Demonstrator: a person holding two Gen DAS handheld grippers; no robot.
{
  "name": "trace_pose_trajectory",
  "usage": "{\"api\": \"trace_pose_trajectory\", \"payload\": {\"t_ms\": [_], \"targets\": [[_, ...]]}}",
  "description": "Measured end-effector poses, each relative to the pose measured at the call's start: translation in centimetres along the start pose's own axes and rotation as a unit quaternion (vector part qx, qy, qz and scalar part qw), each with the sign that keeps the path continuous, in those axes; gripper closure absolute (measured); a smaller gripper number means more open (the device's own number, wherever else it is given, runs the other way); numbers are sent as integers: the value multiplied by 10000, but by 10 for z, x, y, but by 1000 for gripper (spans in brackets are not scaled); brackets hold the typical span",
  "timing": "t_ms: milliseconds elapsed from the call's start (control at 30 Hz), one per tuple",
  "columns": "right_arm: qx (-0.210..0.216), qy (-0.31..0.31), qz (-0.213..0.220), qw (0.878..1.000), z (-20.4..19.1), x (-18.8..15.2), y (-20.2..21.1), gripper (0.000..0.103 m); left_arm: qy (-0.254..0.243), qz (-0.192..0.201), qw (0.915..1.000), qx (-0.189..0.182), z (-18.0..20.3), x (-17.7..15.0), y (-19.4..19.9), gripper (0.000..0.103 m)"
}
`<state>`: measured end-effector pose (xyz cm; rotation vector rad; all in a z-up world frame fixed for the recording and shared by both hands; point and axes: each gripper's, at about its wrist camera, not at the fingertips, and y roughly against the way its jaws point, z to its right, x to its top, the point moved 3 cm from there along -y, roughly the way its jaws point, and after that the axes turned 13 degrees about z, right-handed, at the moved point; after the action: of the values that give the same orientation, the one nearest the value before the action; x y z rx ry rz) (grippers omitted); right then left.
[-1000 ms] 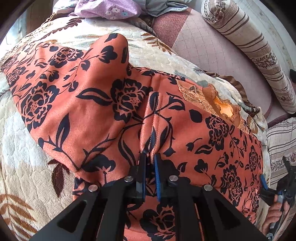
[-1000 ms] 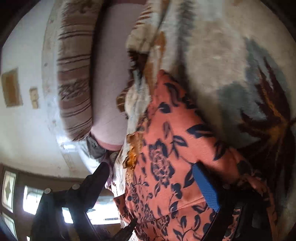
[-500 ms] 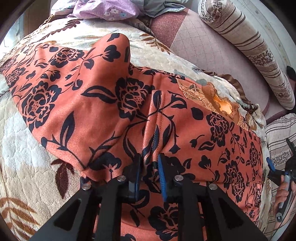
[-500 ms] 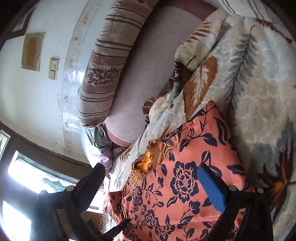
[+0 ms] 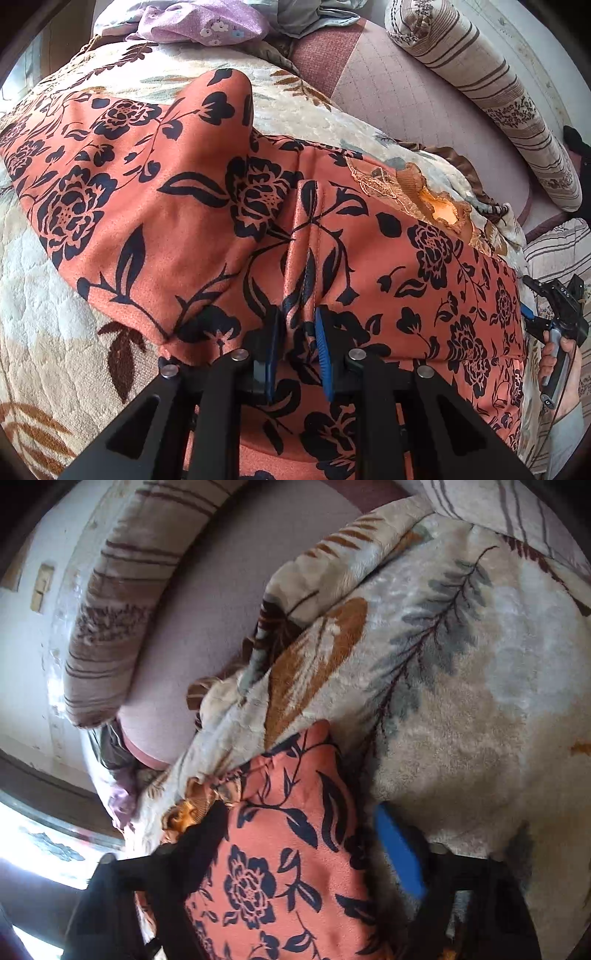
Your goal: Fold small clothes
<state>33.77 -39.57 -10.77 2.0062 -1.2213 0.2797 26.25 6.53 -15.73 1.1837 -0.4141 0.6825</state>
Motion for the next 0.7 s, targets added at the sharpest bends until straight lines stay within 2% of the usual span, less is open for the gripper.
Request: {"api": "trace_pose_trajectory", "payload": {"t_ms": [33, 133, 167, 200, 267, 300, 333, 367, 400, 433, 500, 533, 600, 667, 700], "targets": [[-104, 179, -87, 9997, -4, -3, -6, 49, -15, 2, 10000, -4, 0, 0, 0, 83], [-700, 688, -220, 9949, -3, -7, -20, 78, -42, 21, 10000, 6, 0, 0, -1, 83], [-848, 679, -100, 9940, -1, -4, -17, 83, -27, 22, 10000, 14, 0, 0, 0, 83], [-1000, 655, 79, 9928, -2, -1, -11, 83, -20, 12, 10000, 31, 1, 1, -1, 83], [-1336, 987, 495, 9849, -9, 2, 3, 80, -28, -1, 10000, 71, 2, 1, -2, 83], [-1369, 1095, 537, 9830, -13, 0, 6, 72, -42, 3, 10000, 89, 3, 1, -2, 83], [-1416, 1121, 376, 9828, -15, -3, 6, 63, -55, 5, 9999, 105, 5, 2, -2, 83], [-1539, 1164, 324, 9807, -19, -7, 10, 47, -77, -10, 9999, 112, 6, 3, -2, 83], [-1511, 1266, 499, 9791, -28, -12, 22, 44, -82, -47, 9999, 106, 7, 4, -2, 83], [-1298, 1385, 639, 9797, -41, -20, 33, 44, -31, -104, 9999, 76, 6, 7, 0, 83], [-657, 1460, 514, 9858, -68, -46, 46, 33, 213, -155, 9997, -18, 0, 13, 9, 80], [-353, 1446, 454, 9878, -80, -61, 49, 30, 369, -60, 9992, -140, -6, 18, 19, 77], [-12, 1321, 344, 9906, -89, -97, 60, 28, 673, 283, 9961, -502, -23, 31, 47, 67], [288, 1213, 183, 9920, -89, -135, 64, 28, 1081, 674, 9897, -647, -56, 47, 74, 42], [299, 1238, 161, 9917, -86, -152, 64, 28, 1389, 891, 9843, -621, -78, 56, 85, 38]]}}
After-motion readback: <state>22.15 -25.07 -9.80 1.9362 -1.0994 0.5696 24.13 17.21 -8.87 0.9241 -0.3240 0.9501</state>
